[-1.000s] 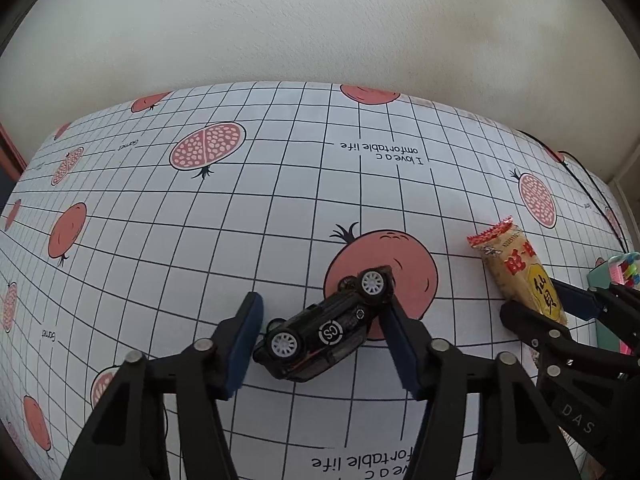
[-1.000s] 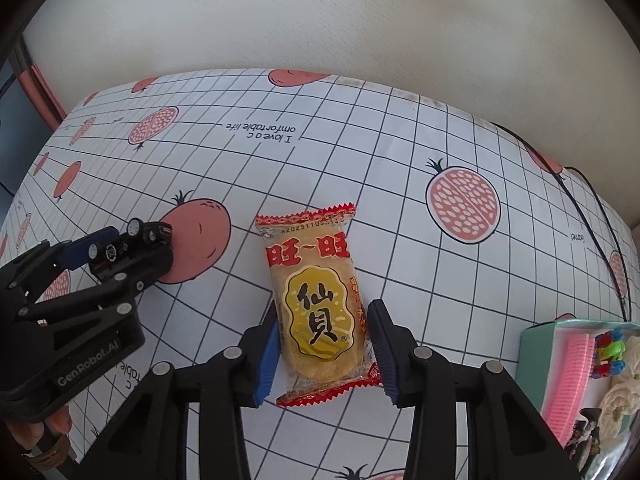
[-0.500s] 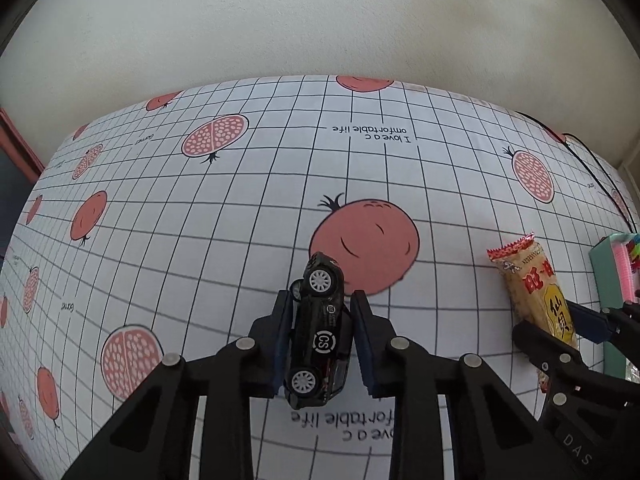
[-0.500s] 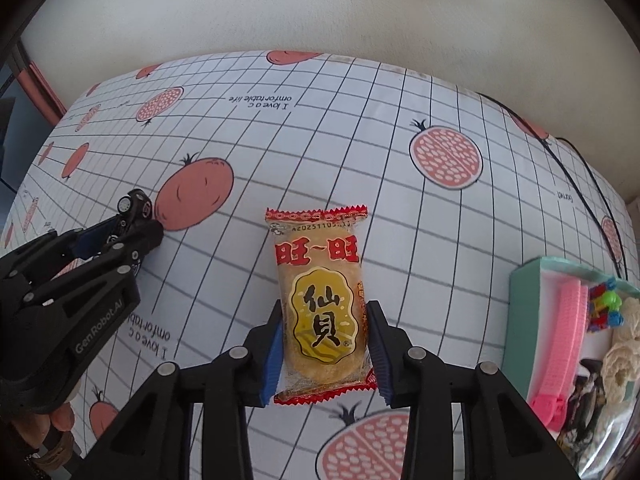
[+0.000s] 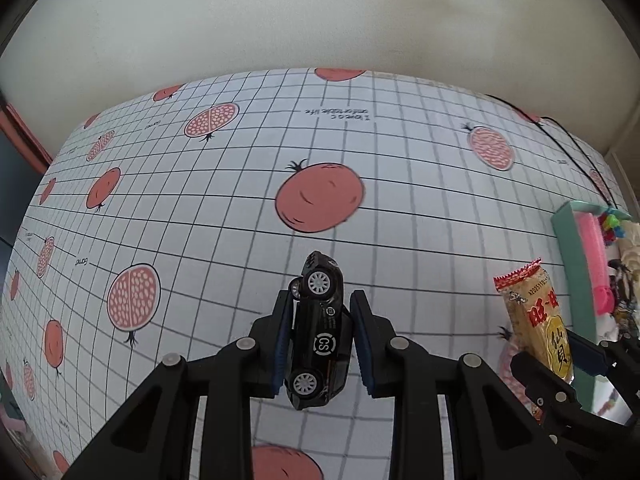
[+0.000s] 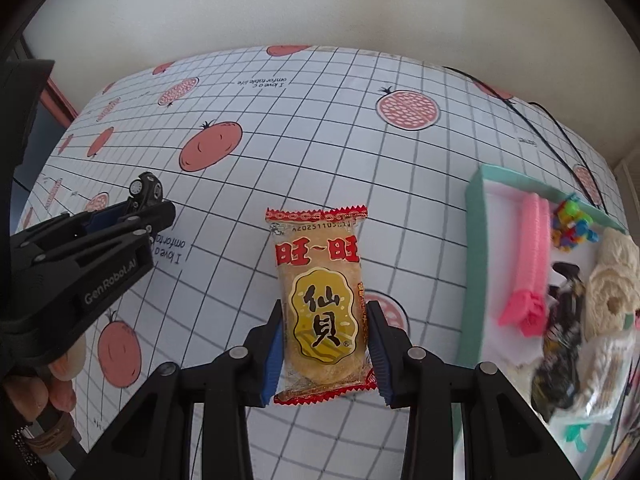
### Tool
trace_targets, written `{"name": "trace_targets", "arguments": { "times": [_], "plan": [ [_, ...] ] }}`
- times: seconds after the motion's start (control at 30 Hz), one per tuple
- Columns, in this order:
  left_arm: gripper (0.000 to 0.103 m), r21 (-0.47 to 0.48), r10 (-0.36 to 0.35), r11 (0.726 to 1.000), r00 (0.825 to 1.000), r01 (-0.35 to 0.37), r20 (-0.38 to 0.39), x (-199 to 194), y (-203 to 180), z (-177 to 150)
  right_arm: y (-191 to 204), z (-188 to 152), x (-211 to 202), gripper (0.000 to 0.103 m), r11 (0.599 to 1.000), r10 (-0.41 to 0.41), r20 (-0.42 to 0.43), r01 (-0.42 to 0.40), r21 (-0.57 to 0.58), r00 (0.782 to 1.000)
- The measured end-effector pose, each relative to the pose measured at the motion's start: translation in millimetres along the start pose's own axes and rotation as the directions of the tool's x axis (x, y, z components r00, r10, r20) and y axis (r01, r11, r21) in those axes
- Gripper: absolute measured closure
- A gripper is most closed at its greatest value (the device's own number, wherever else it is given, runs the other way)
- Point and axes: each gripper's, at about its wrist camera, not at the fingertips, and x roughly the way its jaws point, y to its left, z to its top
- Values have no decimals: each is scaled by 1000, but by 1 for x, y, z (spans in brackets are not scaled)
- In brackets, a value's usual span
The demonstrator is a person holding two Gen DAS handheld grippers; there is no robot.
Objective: Organize objects
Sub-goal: 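Carry the toy car with the left tool while the right tool carries the snack packet over the tray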
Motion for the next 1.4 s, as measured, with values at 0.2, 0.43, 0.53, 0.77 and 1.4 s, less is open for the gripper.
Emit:
{"name": "trace_targets", "arguments": {
  "times": [0.2, 0.43, 0.53, 0.77, 1.4],
  "plan": [
    [73, 6, -30, 1000, 999, 30, 32, -37, -31, -8, -10, -16, -37, 63, 1000, -4, 43, 4, 12, 999],
    [73, 30, -60, 998, 995, 58, 83, -79, -64, -23, -35, -40, -80, 63, 999, -17, 97, 13, 42, 995],
    [73, 36, -78, 997, 992, 75, 97, -94, -77, -31, -47, -53, -94, 63, 998, -24, 114, 17, 66, 993],
    [73, 83, -115, 991, 985, 105, 127, -121, -111, -51, -73, -80, -119, 63, 992, -38, 147, 20, 122, 988],
    [73, 78, -249, 967, 963, 241, 107, -126, -155, -83, -107, -105, -129, 63, 986, -96, 136, 76, 148, 986]
  ]
}}
